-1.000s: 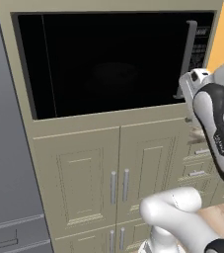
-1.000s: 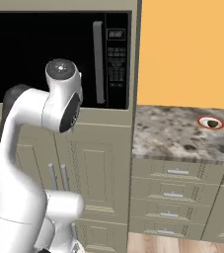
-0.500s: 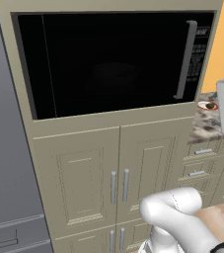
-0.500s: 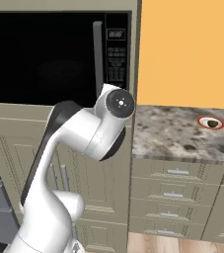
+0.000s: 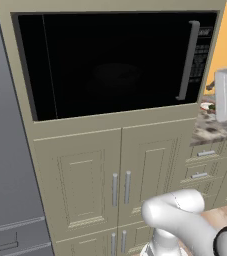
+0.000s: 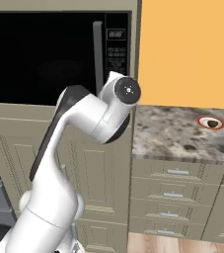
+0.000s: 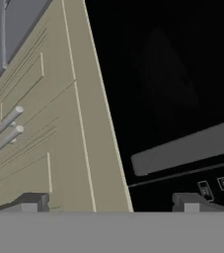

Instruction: Remove the kiwi from the bowl and place it on the small plate. Then place the bowl with only the fish in the microwave, close the door, and press the start button to microwave the fish.

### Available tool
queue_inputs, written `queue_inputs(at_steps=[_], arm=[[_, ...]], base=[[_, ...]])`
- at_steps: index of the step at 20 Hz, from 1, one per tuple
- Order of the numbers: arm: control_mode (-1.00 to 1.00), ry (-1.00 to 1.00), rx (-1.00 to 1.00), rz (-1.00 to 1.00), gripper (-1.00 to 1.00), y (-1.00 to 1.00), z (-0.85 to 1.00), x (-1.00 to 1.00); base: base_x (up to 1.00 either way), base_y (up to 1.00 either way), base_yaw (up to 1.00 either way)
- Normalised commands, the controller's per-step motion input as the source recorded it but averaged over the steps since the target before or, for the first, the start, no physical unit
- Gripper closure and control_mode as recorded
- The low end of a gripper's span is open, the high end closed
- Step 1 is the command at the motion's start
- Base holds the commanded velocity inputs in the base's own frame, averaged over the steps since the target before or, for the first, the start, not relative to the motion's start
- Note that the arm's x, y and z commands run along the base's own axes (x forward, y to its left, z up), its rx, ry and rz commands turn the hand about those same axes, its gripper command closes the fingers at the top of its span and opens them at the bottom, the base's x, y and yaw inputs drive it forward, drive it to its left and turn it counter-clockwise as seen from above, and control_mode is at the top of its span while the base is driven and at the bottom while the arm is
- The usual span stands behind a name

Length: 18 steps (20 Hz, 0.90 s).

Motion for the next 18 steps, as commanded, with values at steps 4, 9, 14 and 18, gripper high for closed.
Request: queue_inputs(at_steps=[4, 9, 14, 18], arm=[[-1.0, 0.0, 0.06, 0.0, -1.0, -0.2, 0.0, 0.27], [-1.0, 0.0, 0.06, 0.0, -1.0, -0.05, 0.0, 0.3], [-1.0, 0.0, 0.05, -0.01, -1.0, 0.0, 0.0, 0.33], [-1.0, 0.0, 0.05, -0.01, -1.0, -0.01, 0.0, 0.32]], base=[[0.0, 0.0, 0.0], [0.0, 0.0, 0.0], [0.0, 0.0, 0.0], [0.0, 0.0, 0.0]])
